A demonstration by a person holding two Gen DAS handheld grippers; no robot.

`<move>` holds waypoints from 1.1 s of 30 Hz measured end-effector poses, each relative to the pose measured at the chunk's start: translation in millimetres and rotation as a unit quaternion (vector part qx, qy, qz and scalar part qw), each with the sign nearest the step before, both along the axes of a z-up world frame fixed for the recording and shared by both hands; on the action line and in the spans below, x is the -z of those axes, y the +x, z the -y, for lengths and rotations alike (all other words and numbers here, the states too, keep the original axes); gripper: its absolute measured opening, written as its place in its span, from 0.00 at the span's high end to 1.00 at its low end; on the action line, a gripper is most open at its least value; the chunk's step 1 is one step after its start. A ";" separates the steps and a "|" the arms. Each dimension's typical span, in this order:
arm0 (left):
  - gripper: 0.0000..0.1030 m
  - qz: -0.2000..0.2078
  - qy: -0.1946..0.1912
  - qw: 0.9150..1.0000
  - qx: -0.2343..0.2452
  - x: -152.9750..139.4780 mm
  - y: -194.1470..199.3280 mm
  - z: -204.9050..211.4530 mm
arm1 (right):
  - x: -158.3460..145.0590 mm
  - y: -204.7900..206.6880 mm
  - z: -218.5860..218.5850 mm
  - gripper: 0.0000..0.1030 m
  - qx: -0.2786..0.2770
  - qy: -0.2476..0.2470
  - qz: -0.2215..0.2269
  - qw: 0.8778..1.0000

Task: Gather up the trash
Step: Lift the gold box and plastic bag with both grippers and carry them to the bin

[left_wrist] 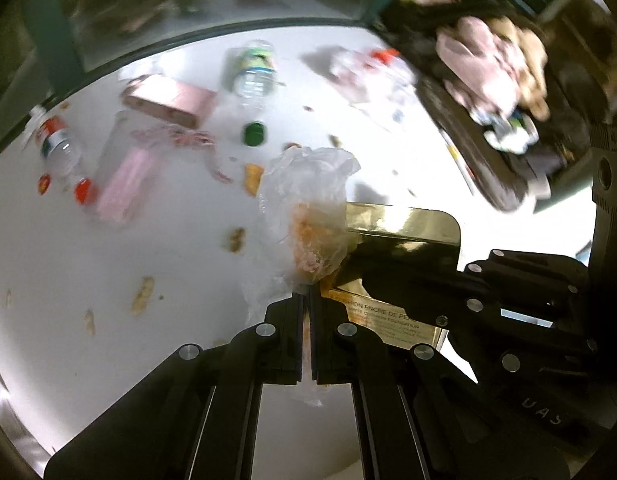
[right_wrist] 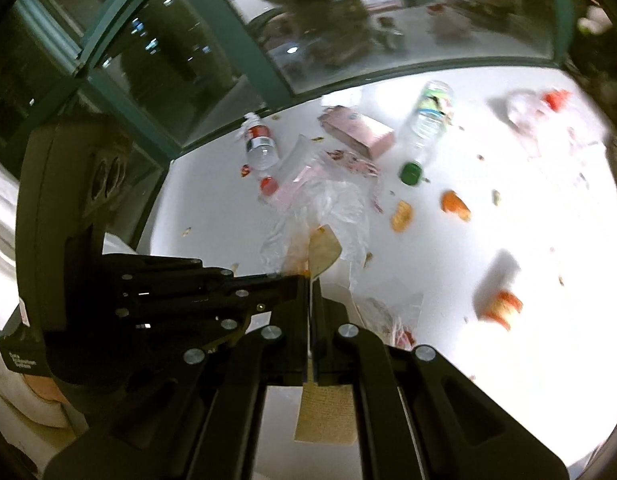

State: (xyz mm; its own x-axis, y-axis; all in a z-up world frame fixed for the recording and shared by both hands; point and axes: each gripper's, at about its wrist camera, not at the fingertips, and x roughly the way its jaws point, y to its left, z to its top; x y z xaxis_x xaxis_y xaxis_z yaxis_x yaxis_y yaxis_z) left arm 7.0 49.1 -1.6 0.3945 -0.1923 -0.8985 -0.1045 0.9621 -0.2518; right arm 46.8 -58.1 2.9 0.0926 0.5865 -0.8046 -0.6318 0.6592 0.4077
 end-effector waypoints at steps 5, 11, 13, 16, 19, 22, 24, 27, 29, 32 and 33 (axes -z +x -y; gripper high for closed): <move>0.99 0.008 0.005 0.998 0.058 -6.3 -0.5 30.6 | -5.6 -11.8 30.8 0.97 0.047 0.001 0.002 0.999; 0.99 0.016 0.012 0.996 0.092 -14.4 -2.1 63.6 | -11.6 -21.8 61.5 0.97 0.075 0.006 0.012 0.997; 0.99 0.016 0.013 0.995 0.099 -15.9 -3.3 76.4 | -13.0 -24.0 71.3 0.97 0.079 0.007 0.014 0.997; 0.99 0.014 0.016 0.994 0.112 -17.2 -3.9 97.3 | -12.5 -27.8 92.5 0.97 0.091 0.011 0.010 0.996; 0.99 0.014 0.024 0.991 0.131 -20.2 -5.0 124.7 | -13.9 -32.0 115.5 0.97 0.105 0.014 0.009 0.994; 0.99 0.017 0.028 0.988 0.152 -24.6 -1.9 154.6 | -18.2 -35.2 143.0 0.97 0.128 0.021 0.011 0.992; 0.99 0.018 0.029 0.985 0.171 -27.3 -0.3 178.8 | -19.8 -36.1 163.2 0.97 0.146 0.023 0.010 0.989; 0.99 0.019 0.028 0.981 0.193 -29.3 2.7 206.9 | -23.8 -39.2 192.0 0.97 0.168 0.022 0.014 0.985; 0.99 0.020 0.027 0.977 0.209 -30.8 4.5 230.1 | -27.0 -42.8 213.4 0.97 0.186 0.022 0.017 0.982; 0.99 0.024 0.029 0.971 0.238 -34.1 5.4 264.8 | -31.4 -48.9 243.6 0.97 0.212 0.022 0.020 0.977; 0.99 0.026 0.029 0.968 0.250 -35.6 6.1 278.5 | -33.2 -50.9 254.4 0.97 0.222 0.021 0.021 0.975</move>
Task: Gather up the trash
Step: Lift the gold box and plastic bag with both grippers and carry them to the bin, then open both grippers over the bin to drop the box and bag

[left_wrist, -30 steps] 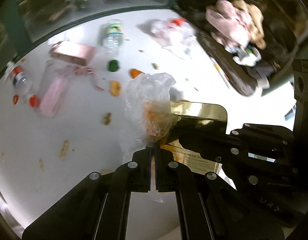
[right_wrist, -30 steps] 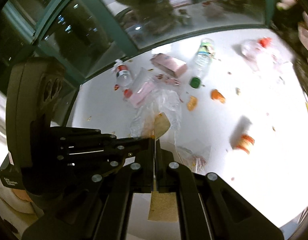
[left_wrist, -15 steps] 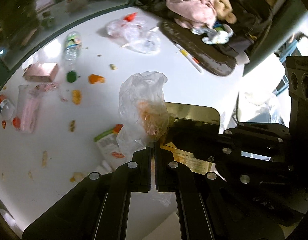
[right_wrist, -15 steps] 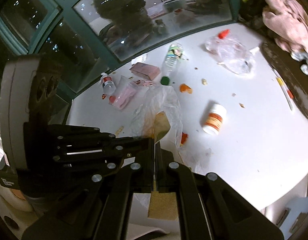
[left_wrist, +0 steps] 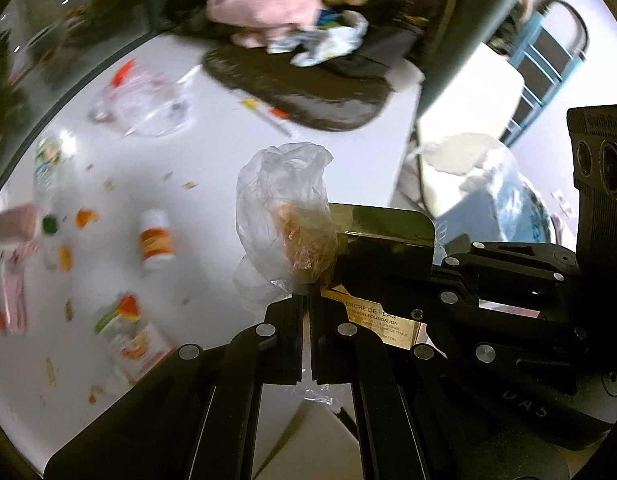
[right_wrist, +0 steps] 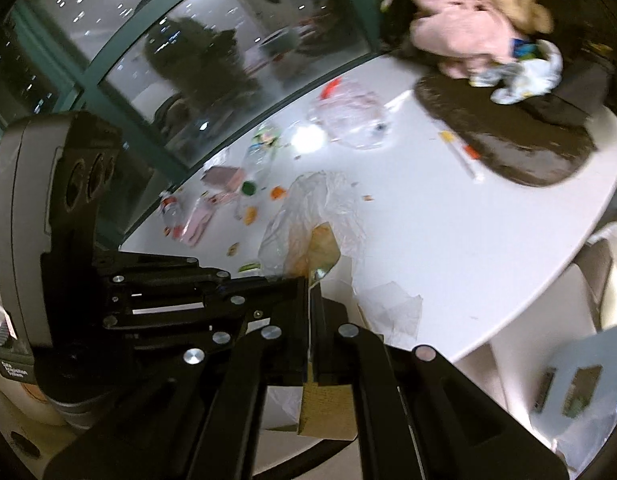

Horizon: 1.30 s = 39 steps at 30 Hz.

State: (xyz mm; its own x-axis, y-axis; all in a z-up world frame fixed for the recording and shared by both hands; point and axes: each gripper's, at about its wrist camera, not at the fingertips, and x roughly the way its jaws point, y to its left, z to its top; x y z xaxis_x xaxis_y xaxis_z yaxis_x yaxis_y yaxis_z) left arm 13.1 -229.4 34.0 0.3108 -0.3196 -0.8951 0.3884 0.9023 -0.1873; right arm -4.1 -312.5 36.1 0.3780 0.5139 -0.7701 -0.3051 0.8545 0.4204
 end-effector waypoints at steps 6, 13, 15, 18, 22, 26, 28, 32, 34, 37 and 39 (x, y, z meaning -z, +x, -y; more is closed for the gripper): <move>0.99 0.013 -0.003 0.998 0.056 -10.2 1.2 61.6 | -14.3 -12.7 54.5 0.97 0.058 -0.002 0.018 0.998; 0.99 0.030 -0.007 0.990 0.136 -21.8 -3.5 141.4 | -29.1 -35.1 124.5 0.97 0.135 -0.007 0.039 0.990; 0.99 0.033 -0.008 0.987 0.159 -23.7 -6.3 164.2 | -32.9 -44.0 147.4 0.97 0.162 -0.010 0.045 0.986; 0.99 0.038 -0.012 0.980 0.194 -26.4 -11.0 201.8 | -37.8 -55.1 175.7 0.97 0.195 -0.014 0.052 0.979; 0.99 0.042 -0.014 0.968 0.245 -27.9 -21.6 256.1 | -41.8 -73.8 220.0 0.97 0.246 -0.015 0.060 0.967; 0.99 0.043 -0.017 0.955 0.294 -27.3 -33.7 310.6 | -43.5 -95.2 266.7 0.97 0.300 -0.018 0.064 0.951; 0.99 0.047 -0.020 0.947 0.318 -27.6 -39.6 339.5 | -44.1 -102.8 285.2 0.97 0.320 -0.021 0.067 0.945; 0.99 0.052 -0.025 0.933 0.355 -27.9 -51.9 383.6 | -46.3 -119.8 325.5 0.97 0.365 -0.028 0.075 0.927; 0.99 0.054 -0.027 0.926 0.372 -27.8 -55.5 406.3 | -46.5 -124.7 340.9 0.97 0.380 -0.031 0.077 0.921; 0.99 0.054 -0.029 0.921 0.385 -26.3 -56.3 428.5 | -46.9 -127.9 362.7 0.97 0.398 -0.036 0.078 0.913; 0.99 0.053 -0.031 0.920 0.387 -22.9 -55.0 438.8 | -45.0 -125.2 372.0 0.97 0.404 -0.042 0.076 0.911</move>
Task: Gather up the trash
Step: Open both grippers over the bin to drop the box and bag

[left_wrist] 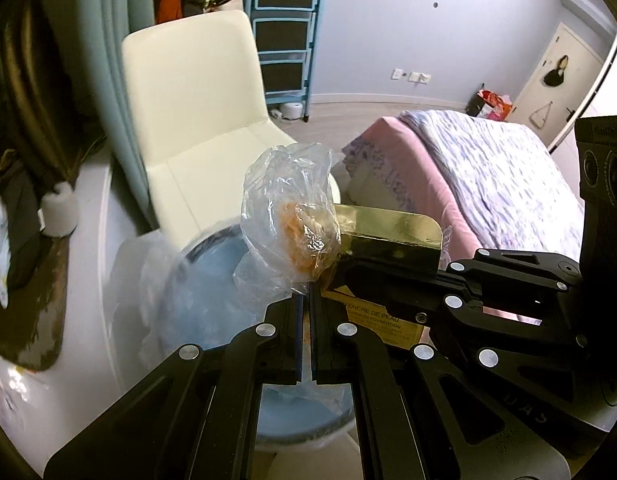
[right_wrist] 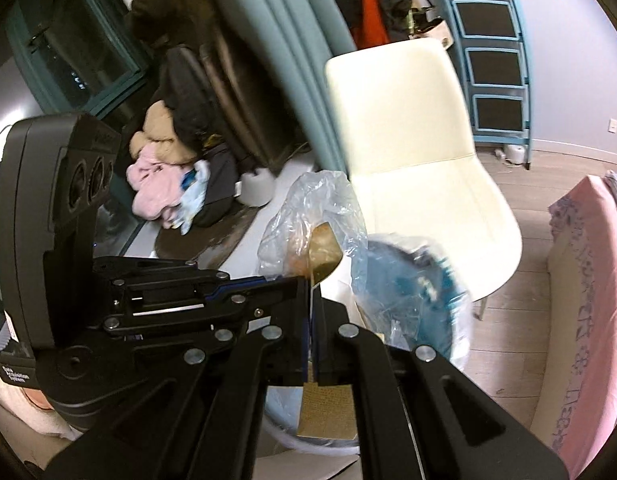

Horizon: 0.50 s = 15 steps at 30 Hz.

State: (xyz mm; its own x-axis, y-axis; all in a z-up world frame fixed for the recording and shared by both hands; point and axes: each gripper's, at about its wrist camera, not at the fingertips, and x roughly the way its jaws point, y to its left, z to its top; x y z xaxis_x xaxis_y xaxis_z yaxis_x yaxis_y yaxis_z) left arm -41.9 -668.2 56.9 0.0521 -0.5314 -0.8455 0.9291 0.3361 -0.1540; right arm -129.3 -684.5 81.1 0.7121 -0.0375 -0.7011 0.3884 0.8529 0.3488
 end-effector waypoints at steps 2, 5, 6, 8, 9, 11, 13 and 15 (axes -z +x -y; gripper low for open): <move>0.99 -0.008 0.005 1.000 0.001 7.8 -0.2 4.1 | 4.4 1.0 7.7 0.97 0.001 0.000 -0.008 1.000; 0.98 -0.024 0.034 0.999 0.000 25.7 2.6 9.6 | 19.4 6.1 13.4 0.97 0.002 0.008 -0.038 0.999; 0.90 -0.027 0.049 0.998 -0.002 31.9 5.4 11.3 | 22.5 6.7 13.3 0.97 0.008 0.006 -0.050 0.999; 0.63 -0.022 0.088 0.996 -0.024 47.8 10.8 10.8 | 31.3 9.0 14.9 0.97 0.025 -0.006 -0.083 0.996; 0.46 -0.026 0.100 0.994 -0.040 54.5 15.5 6.7 | 35.2 9.5 15.7 0.97 0.034 -0.010 -0.099 0.995; 0.42 -0.050 0.097 0.992 -0.060 58.8 23.9 -3.8 | 42.6 9.8 19.1 0.94 0.049 -0.010 -0.119 0.992; 0.40 -0.057 0.099 0.991 -0.073 60.4 30.2 -12.4 | 45.2 6.7 20.7 0.66 0.055 -0.004 -0.120 0.991; 0.39 -0.051 0.102 0.990 -0.086 59.3 35.7 -21.3 | 45.0 5.9 19.7 0.49 0.056 -0.008 -0.119 0.991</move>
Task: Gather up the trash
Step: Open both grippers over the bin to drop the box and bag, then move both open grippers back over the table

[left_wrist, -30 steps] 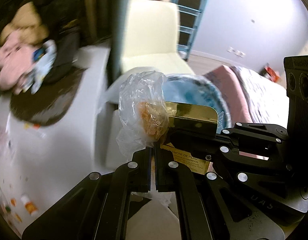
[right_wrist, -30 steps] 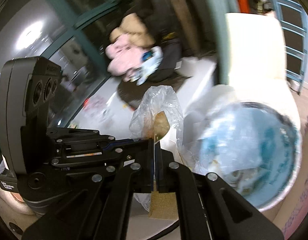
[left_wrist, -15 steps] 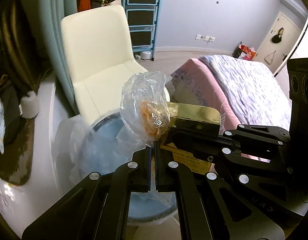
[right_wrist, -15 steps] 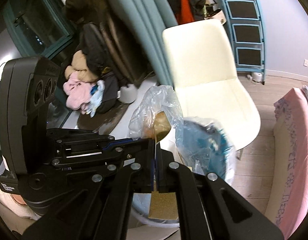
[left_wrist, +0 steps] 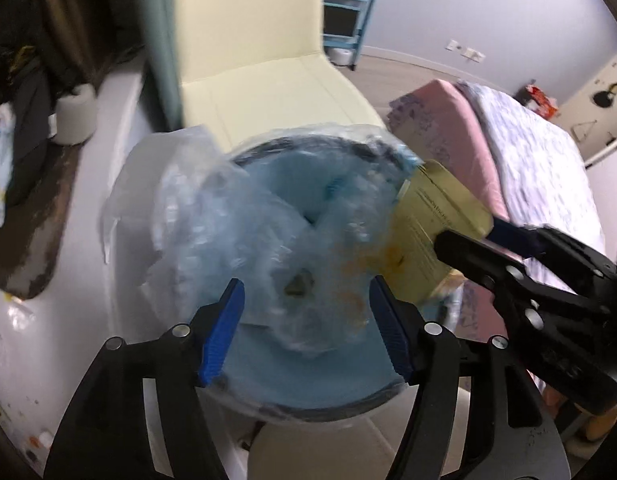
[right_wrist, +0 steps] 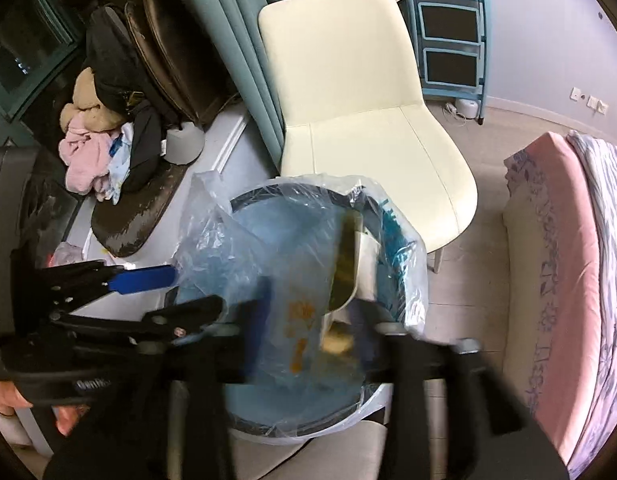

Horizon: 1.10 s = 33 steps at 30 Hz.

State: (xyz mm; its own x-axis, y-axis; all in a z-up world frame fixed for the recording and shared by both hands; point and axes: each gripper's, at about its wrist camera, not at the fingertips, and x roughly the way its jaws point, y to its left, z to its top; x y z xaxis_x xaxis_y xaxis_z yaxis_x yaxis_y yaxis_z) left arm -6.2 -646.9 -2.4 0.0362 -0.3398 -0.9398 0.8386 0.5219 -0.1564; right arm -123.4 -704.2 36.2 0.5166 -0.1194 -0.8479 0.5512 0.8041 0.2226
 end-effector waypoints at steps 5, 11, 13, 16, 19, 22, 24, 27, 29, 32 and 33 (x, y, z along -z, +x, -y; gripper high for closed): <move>0.39 0.008 -0.006 1.000 -0.014 -8.6 5.7 -13.4 | -8.7 1.5 -15.3 0.44 -0.018 -0.023 0.013 1.000; 0.39 0.039 -0.007 0.999 -0.031 -21.6 8.1 -37.5 | -12.8 9.0 -35.7 0.44 -0.032 -0.026 0.021 0.999; 0.39 0.047 -0.006 0.998 -0.040 -25.1 10.0 -48.5 | -14.5 11.5 -43.7 0.44 -0.039 -0.027 0.023 0.999; 0.39 0.048 -0.007 0.998 -0.051 -28.4 12.8 -63.7 | -15.6 14.9 -54.3 0.44 -0.049 -0.028 0.025 0.998; 0.38 0.054 -0.005 0.997 -0.061 -30.8 14.3 -77.1 | -17.5 18.2 -64.8 0.44 -0.054 -0.027 0.027 0.998; 0.35 0.061 -0.001 0.996 -0.071 -32.5 15.6 -87.7 | -19.1 22.6 -77.3 0.44 -0.061 -0.028 0.029 0.997; 0.32 0.058 -0.001 0.995 -0.079 -32.9 17.8 -95.3 | -19.8 24.4 -82.3 0.44 -0.063 -0.029 0.030 0.997; 0.29 0.040 -0.001 0.994 -0.102 -30.8 23.6 -109.9 | -20.3 26.8 -90.2 0.36 -0.065 -0.029 0.031 0.997; 0.27 0.032 0.001 0.993 -0.111 -28.9 26.2 -116.6 | -19.8 28.9 -94.9 0.36 -0.067 -0.027 0.031 0.997; 0.27 0.032 0.004 0.992 -0.119 -28.1 27.7 -126.9 | -18.5 33.4 -102.5 0.36 -0.070 -0.024 0.029 0.997; 0.27 0.031 0.006 0.992 -0.121 -27.8 28.7 -131.0 | -18.2 34.9 -104.8 0.36 -0.072 -0.023 0.029 0.997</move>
State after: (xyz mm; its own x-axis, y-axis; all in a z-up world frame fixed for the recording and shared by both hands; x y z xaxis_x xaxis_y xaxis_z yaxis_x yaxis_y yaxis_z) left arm 22.5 -515.9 25.4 0.1741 -0.3033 -0.9369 0.6965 0.7105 -0.1006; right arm -88.6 -599.4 54.4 0.5788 -0.0797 -0.8115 0.4176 0.8838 0.2110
